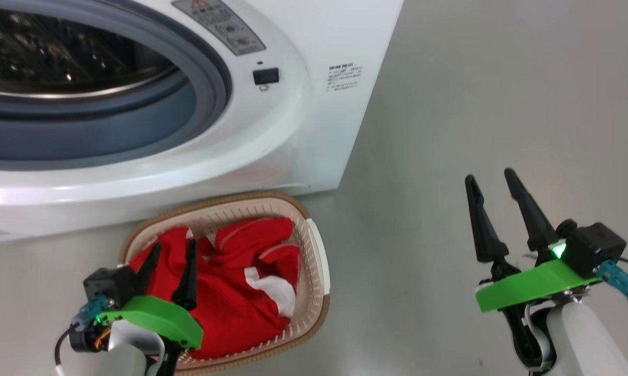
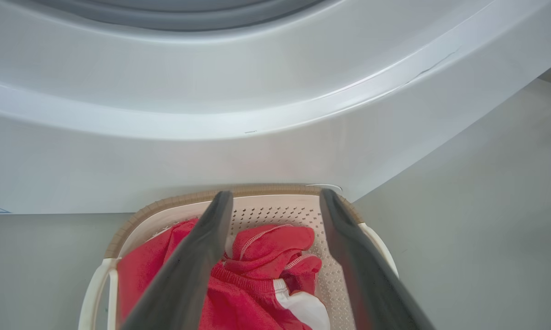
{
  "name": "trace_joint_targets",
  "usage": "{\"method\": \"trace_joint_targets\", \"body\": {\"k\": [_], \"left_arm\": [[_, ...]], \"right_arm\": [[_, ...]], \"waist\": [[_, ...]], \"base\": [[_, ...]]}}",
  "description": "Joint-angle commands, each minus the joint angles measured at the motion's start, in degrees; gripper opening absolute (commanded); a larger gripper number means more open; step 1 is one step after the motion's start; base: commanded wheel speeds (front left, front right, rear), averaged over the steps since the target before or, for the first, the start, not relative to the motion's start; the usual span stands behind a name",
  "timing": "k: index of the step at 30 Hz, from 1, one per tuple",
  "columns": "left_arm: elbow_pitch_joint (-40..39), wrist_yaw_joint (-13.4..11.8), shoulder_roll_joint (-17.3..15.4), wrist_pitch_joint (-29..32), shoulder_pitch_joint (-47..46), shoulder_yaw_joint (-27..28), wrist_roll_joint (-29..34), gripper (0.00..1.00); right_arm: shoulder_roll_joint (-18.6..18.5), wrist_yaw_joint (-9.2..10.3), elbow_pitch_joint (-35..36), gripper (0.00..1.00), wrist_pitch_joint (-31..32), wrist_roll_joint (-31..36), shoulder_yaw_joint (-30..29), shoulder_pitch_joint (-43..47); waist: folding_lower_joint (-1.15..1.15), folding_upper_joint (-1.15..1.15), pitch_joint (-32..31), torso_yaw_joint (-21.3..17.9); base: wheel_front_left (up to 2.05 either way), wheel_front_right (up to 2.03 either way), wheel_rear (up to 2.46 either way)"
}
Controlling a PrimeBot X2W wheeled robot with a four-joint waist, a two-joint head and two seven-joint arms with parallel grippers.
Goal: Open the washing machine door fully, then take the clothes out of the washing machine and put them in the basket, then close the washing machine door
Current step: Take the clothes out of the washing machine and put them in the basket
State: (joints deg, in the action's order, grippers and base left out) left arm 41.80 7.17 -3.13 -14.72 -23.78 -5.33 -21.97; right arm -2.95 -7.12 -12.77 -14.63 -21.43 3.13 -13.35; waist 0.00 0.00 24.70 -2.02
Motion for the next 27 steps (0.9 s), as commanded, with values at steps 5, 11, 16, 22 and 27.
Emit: {"method": "trace_joint_targets", "body": {"k": [5,11,16,22,27], "left_arm": [[-5.61,0.32,-1.41,-0.28,3.89,3.56,2.35,1.00],[-10.99,0.32,-1.13,-0.28,6.63,5.65,4.71,1.00],[-15.04,0.32,-1.16,-0.28,8.54,6.18,5.79,1.00],[-20.69,0.32,-1.22,-0.28,11.01,7.12,7.18,1.00],[-24.28,0.32,-1.07,-0.28,13.23,7.41,8.16,1.00]], "right_arm": [[0.07,-0.36,0.50,1.00,-0.37,1.22,2.03,2.45],[0.07,-0.36,0.09,1.00,-0.37,1.60,1.89,4.17],[0.07,-0.36,0.08,1.00,-0.37,1.64,1.57,5.59],[0.07,-0.36,0.31,1.00,-0.37,1.69,0.83,7.37],[0.07,-0.36,0.67,1.00,-0.37,1.69,0.02,8.95]], "waist": [[0.00,0.00,-5.47,0.58],[0.00,0.00,-8.90,0.62],[0.00,0.00,-11.07,0.70],[0.00,0.00,-13.20,0.98],[0.00,0.00,-14.69,1.26]], "base": [[0.00,0.00,0.00],[0.00,0.00,0.00],[0.00,0.00,0.00],[0.00,0.00,0.00],[0.00,0.00,0.00]]}}
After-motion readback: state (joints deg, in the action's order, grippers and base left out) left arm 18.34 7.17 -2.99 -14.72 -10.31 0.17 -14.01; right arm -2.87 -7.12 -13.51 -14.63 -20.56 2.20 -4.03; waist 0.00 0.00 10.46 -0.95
